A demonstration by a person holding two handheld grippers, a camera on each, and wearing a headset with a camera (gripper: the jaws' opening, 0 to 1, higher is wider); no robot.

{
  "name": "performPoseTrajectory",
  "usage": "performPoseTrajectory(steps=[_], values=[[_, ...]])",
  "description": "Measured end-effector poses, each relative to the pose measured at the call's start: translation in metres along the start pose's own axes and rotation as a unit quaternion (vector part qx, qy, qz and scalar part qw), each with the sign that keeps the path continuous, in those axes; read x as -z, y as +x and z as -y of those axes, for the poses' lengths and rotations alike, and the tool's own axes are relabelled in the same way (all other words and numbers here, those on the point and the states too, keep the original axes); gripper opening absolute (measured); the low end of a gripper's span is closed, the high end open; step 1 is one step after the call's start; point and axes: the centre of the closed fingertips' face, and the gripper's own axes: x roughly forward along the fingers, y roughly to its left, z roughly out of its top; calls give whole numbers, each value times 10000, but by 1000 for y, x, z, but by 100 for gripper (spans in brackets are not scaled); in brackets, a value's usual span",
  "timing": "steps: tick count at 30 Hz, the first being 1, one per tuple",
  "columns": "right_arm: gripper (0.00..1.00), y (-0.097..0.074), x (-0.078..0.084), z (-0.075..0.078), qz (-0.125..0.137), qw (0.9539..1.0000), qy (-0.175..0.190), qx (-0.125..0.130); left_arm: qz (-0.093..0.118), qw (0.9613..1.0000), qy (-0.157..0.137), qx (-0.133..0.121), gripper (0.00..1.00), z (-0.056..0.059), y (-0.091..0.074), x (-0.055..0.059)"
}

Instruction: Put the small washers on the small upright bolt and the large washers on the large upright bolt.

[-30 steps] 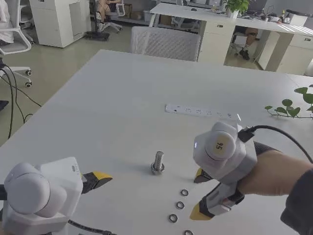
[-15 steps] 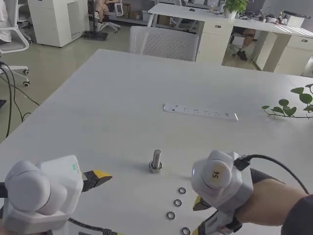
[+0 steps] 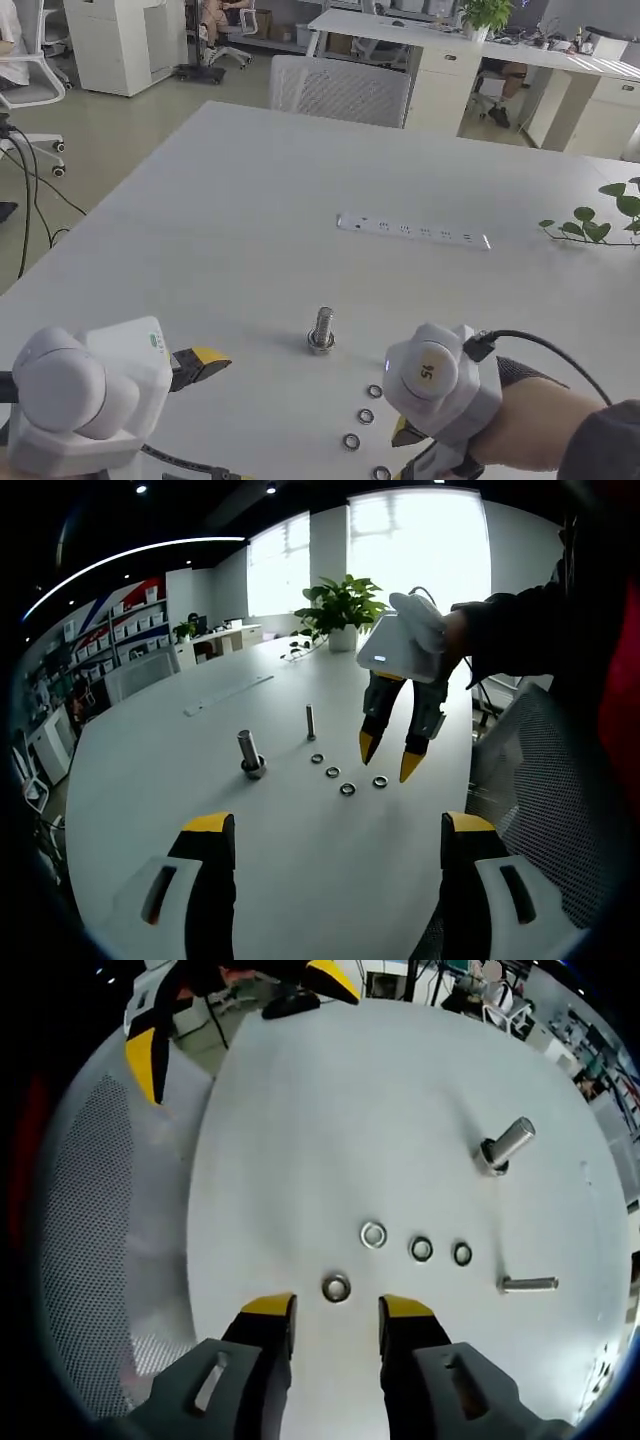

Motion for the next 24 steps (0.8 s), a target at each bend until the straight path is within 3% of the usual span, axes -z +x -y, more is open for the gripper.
performPoseTrajectory(steps=[24], values=[[20, 10, -1, 0, -165, 9997, -166, -12, 34, 10000, -24, -19, 84, -1, -5, 0]])
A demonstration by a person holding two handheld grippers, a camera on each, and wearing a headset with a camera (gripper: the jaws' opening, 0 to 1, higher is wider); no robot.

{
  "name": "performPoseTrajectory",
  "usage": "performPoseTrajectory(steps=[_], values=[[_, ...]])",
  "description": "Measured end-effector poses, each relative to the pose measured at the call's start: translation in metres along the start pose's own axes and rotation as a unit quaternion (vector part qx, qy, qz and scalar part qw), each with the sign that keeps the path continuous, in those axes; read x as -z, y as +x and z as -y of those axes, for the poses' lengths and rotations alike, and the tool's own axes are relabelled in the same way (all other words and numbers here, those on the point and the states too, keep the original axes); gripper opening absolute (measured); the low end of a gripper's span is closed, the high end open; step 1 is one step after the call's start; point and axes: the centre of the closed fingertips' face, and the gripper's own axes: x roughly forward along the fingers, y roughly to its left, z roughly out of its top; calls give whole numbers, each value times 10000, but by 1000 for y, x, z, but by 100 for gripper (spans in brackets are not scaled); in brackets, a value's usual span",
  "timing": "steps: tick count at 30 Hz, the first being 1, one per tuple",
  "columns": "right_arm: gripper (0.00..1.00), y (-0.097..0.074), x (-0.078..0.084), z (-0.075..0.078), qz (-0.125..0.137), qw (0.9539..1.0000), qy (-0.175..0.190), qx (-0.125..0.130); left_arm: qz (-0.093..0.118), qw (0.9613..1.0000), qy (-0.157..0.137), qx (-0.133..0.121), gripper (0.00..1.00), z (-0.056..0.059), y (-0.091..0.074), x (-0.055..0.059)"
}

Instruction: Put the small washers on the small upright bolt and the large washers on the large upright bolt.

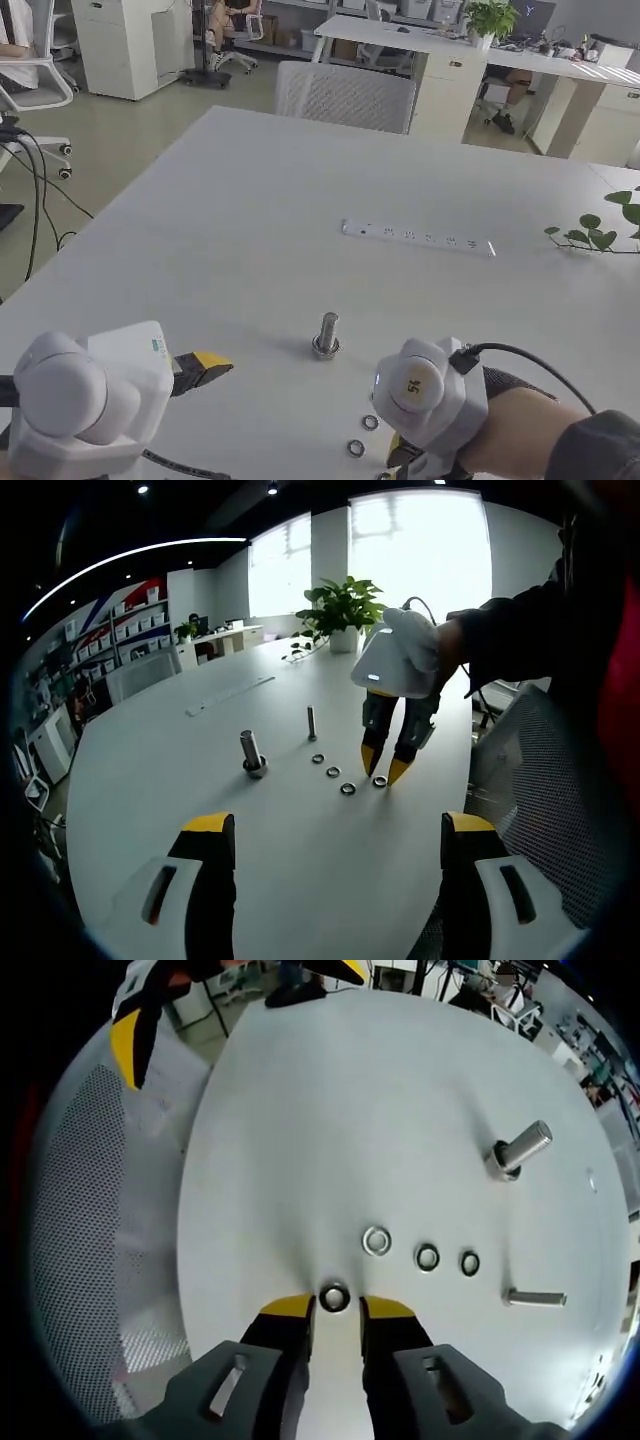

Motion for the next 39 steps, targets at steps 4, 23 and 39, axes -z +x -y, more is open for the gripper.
performPoseTrajectory(steps=[4, 23, 39], values=[[19, 0, -1, -1, -44, 9999, -102, 51, 6, 10000, -7, -11, 84, 0, 0, 0], [14, 1, -2, 2, -37, 9997, -210, 88, 25, 10000, -45, -22, 84, -2, -1, 0], [16, 1, -2, 1, 9, 9999, -156, 39, 35, 10000, -69, -10, 83, -2, 0, 0]])
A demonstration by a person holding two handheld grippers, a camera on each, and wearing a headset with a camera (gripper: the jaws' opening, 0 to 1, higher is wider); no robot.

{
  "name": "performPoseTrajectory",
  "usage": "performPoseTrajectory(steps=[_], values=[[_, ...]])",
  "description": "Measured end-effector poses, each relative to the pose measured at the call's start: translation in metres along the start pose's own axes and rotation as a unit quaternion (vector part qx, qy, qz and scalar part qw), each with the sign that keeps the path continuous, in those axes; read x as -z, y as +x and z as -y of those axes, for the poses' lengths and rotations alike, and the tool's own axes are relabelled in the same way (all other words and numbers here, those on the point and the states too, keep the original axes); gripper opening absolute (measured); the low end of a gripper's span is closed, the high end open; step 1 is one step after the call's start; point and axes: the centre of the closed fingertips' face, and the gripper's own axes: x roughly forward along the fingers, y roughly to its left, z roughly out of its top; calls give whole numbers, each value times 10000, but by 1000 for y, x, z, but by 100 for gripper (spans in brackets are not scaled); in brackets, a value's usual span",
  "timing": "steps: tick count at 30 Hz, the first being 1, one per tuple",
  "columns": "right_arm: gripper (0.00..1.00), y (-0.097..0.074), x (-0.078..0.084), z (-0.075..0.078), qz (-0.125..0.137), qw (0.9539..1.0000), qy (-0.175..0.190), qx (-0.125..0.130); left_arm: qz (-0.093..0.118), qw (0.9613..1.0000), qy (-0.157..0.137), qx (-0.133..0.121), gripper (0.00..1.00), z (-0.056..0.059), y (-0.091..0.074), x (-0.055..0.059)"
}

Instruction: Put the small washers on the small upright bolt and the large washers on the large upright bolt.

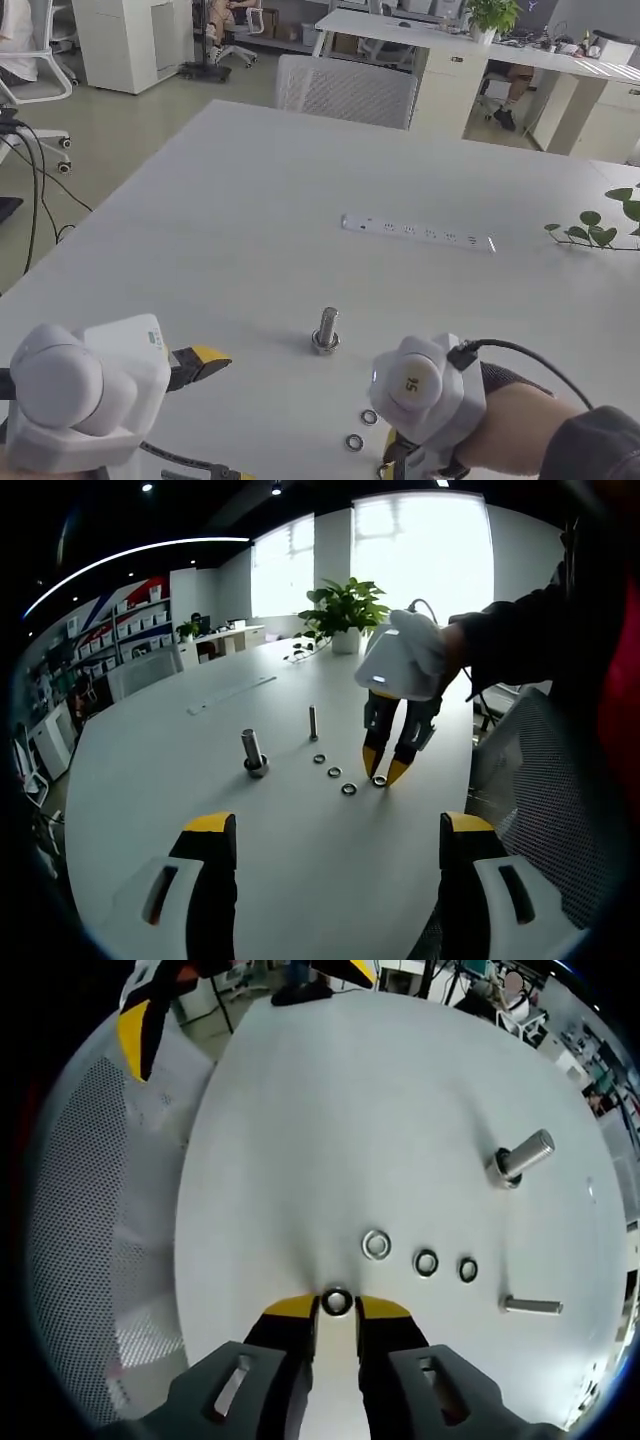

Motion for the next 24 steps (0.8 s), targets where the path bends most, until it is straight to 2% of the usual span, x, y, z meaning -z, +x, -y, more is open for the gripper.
performPoseTrajectory(steps=[8, 24], values=[[15, 0, 2, 0, -45, 9999, -80, 89, -2, 10000, 3, -12, 83, -1, 0, 0], [14, -1, 3, 0, -33, 10000, -28, 11, -10, 10000, 11, -4, 82, 0, -1, -1]])
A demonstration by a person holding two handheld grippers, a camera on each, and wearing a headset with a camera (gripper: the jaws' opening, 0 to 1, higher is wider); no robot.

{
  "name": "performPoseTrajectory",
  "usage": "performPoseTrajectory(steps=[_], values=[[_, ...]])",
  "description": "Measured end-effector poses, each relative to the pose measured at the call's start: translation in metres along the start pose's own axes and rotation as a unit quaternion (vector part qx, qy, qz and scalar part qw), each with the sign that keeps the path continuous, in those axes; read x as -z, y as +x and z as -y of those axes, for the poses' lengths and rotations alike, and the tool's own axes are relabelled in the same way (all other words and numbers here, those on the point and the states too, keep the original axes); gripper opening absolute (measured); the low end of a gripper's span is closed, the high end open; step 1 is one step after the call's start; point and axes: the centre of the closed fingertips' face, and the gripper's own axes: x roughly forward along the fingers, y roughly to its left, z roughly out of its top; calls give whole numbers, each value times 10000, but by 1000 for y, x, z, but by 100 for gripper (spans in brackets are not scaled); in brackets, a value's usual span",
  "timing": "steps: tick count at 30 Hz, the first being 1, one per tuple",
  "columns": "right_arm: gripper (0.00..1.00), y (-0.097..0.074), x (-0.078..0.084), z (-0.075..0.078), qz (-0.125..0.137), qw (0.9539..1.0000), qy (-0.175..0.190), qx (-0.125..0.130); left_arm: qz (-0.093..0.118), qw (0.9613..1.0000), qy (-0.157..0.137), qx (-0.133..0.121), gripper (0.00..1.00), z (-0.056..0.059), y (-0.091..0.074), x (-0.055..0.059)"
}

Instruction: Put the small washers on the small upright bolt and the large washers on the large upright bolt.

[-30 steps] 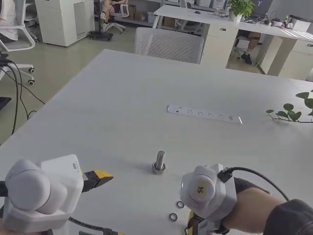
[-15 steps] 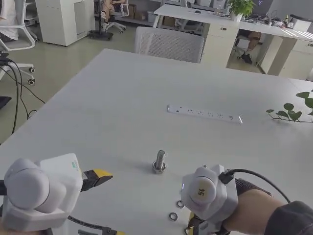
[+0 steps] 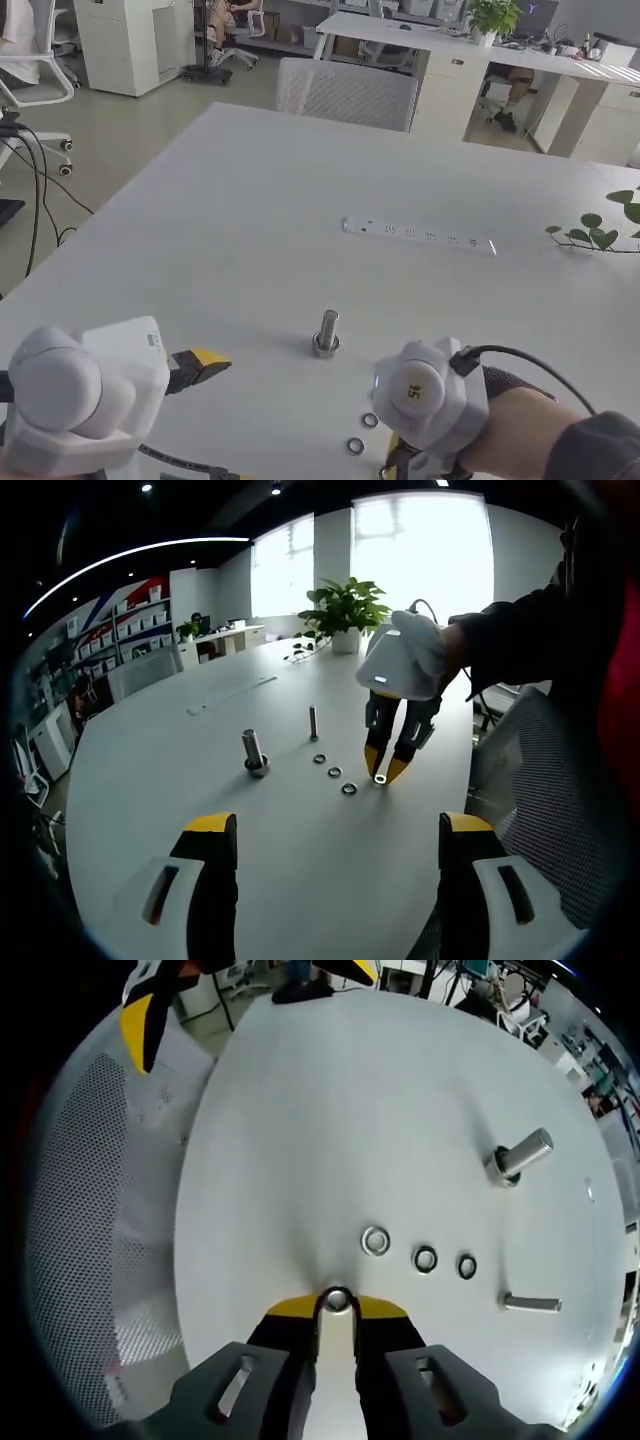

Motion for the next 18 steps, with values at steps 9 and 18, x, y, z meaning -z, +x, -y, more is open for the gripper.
performPoseTrajectory(steps=[9, 18], values=[[13, -3, 1, 3, 11, 10000, 29, 35, 0, 10000, 9, 0, 82, 0, 0, 0], [13, -15, 4, 13, 35, 9999, 96, 124, 12, 10000, 22, 19, 82, 1, 1, -1]])
